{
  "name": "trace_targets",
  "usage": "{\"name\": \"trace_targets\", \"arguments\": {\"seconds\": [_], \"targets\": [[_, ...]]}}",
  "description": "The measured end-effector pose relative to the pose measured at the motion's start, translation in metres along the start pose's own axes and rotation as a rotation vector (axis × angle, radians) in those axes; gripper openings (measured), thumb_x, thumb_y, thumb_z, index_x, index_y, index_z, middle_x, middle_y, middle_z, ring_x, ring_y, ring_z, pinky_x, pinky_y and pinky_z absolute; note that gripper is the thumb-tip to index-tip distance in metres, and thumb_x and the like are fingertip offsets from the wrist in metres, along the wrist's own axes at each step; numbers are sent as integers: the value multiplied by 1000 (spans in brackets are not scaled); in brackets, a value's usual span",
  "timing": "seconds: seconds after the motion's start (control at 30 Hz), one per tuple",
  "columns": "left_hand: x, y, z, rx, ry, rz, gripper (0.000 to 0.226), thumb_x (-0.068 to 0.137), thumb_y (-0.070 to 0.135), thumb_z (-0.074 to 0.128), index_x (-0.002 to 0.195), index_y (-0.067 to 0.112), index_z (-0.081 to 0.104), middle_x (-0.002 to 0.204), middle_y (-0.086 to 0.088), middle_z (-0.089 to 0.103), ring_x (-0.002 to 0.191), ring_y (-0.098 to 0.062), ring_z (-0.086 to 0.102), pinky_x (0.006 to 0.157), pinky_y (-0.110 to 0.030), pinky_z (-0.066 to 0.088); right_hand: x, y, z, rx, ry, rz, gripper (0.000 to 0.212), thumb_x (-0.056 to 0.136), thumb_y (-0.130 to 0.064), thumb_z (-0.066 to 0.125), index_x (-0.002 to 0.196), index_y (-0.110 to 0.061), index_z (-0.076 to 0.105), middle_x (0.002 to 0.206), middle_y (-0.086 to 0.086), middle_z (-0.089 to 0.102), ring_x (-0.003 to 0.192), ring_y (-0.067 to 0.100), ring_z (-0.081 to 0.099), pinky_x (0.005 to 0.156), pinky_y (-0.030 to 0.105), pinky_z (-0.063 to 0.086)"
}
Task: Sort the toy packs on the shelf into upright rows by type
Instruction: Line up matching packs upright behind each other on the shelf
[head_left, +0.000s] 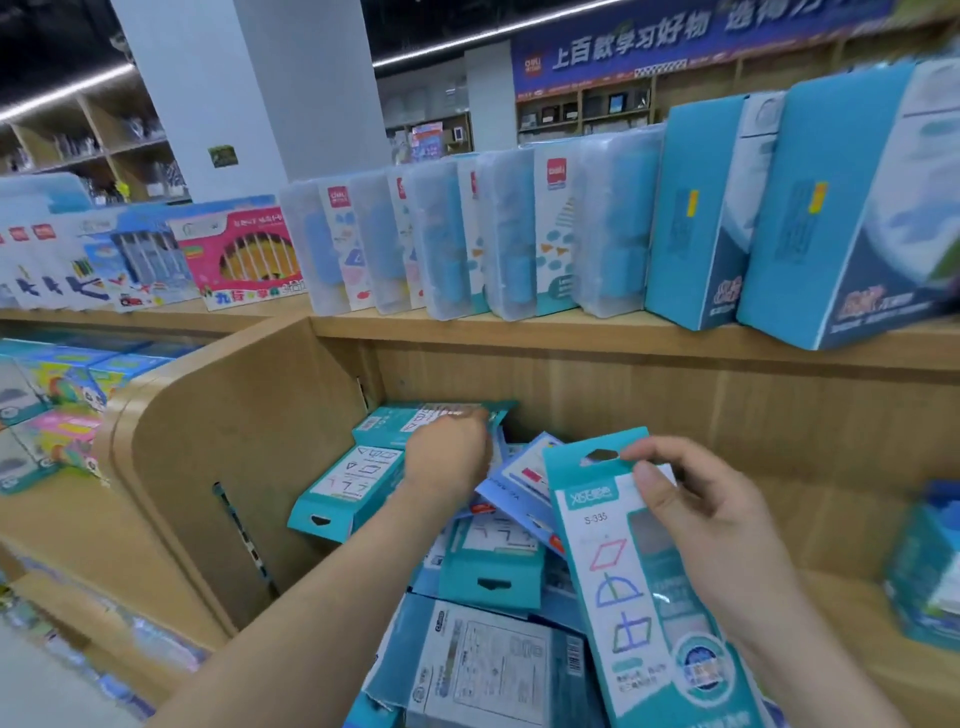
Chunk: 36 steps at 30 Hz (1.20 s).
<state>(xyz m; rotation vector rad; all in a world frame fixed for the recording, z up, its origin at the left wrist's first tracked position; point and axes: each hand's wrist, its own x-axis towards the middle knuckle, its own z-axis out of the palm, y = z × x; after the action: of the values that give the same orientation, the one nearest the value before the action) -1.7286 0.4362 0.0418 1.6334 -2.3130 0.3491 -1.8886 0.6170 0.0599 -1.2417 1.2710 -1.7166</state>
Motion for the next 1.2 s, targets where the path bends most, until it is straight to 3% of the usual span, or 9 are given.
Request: {"name": "trace_targets", "arguments": {"seconds": [0.13,0.23,0.3,0.4,0.57,0.73,1.03,1.13,1.2], "targets": [[-25,-15,-26,-234,182,-69,22,98,29,41,84,17,52,80,-6,65,76,-32,60,55,-34,35,3,2,-4,29,-46,22,15,88,-12,58,89,-21,70,78,-2,75,66,10,70,52,19,51],[-63,-31,-65,-571,381,-127,15,97,28,46,90,21,57,72,7,62,65,-9,58,54,-28,44,4,0,-1,49,-73,36,15,86,-12,60,91,-20,72,79,-2,75,70,11,71,53,18,51],[-85,-42,-86,-734,474,-204,15,97,25,47,89,18,57,75,10,61,66,0,58,49,-14,42,4,-3,8,66,-103,36,15,84,-13,61,91,-21,72,81,-1,76,72,15,72,55,24,55],[-108,-56,-113,-996,566,-372,18,98,25,45,86,15,54,74,4,61,62,-1,58,50,-20,45,3,-7,27,60,-150,20,16,83,-16,62,88,-26,74,86,-1,76,77,18,73,60,34,57],[-141,-72,-136,-1375,528,-581,17,99,20,44,88,9,53,75,-7,61,63,-16,59,56,-32,46,-5,-9,53,39,-208,-40,20,83,-25,62,87,-42,72,87,-4,75,77,19,72,63,37,58],[-167,-87,-149,-1633,406,-609,17,92,11,49,87,10,66,78,-6,72,60,-18,66,56,-26,50,-15,-12,73,15,-245,-94,20,87,-20,62,88,-37,72,85,-4,75,76,20,71,58,33,56],[-192,-45,-145,-1704,151,-536,20,94,12,45,95,3,63,86,-18,73,65,-24,68,52,-28,54,-41,-24,102,97,-191,-154,17,89,-20,63,95,-31,73,91,3,72,81,36,65,73,49,53],[-196,-35,-136,-1622,174,-525,19,97,13,44,98,2,59,83,-15,73,65,-21,67,54,-29,51,-53,-22,109,68,-168,-183,16,91,-25,60,99,-32,71,100,-11,68,96,8,64,84,34,50],[-199,-29,-132,-1570,191,-523,17,97,16,44,97,2,53,84,-19,69,66,-22,65,58,-33,49,-60,-21,110,51,-149,-175,17,93,-30,56,102,-30,70,105,-14,68,105,2,61,91,32,48]]}}
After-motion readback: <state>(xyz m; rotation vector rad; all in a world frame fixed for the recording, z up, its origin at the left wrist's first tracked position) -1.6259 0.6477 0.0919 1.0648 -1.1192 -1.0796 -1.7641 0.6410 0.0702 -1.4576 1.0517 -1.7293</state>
